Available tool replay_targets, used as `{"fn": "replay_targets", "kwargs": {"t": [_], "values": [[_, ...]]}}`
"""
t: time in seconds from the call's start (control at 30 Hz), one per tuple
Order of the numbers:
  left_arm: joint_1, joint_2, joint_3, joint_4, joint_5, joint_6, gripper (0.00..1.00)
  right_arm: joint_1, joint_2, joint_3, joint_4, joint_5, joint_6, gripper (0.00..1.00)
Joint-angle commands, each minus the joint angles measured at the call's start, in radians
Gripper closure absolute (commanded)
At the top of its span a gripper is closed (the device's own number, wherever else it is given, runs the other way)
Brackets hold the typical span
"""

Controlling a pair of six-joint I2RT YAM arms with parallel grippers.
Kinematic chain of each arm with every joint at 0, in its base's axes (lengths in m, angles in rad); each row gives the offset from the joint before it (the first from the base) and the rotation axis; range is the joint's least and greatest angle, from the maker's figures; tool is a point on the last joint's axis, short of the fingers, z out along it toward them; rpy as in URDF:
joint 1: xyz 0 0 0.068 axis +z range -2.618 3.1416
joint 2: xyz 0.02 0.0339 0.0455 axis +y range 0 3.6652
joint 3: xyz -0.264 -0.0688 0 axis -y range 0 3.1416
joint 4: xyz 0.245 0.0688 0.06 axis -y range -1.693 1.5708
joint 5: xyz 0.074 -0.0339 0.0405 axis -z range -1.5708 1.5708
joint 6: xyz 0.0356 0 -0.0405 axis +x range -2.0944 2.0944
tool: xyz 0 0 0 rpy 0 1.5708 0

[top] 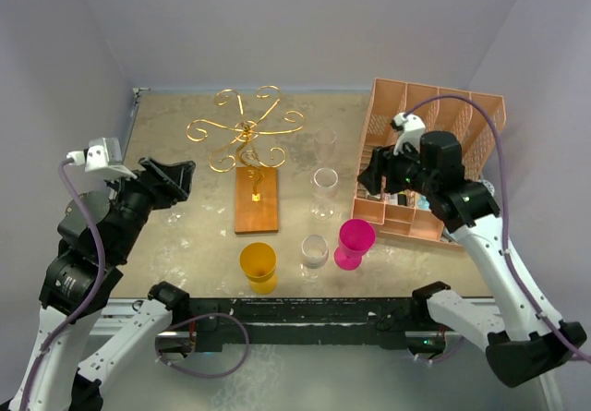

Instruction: Place the wine glass upside down on the wine glass rack

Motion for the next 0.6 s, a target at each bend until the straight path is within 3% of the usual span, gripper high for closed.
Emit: {"fn": "replay_targets", "kwargs": {"t": [0.0,0.23,0.57], "values": [[0.007,-0.019,0.023,0.085,-0.014,-0.012,0.34,0.116,0.057,0.083,0.023,0.029,-0.027,0.36],[0.007,-0.076,-0.013,0.148,-0.032,-0.005,0.34,0.271,0.177,0.11,0.087,0.114,-0.005,0.42],[0.008,-0.087,-0.014,0.254,-0.038,0.079,0.32,0.318,0.351,0.17,0.124,0.169,0.026,0.5]]}}
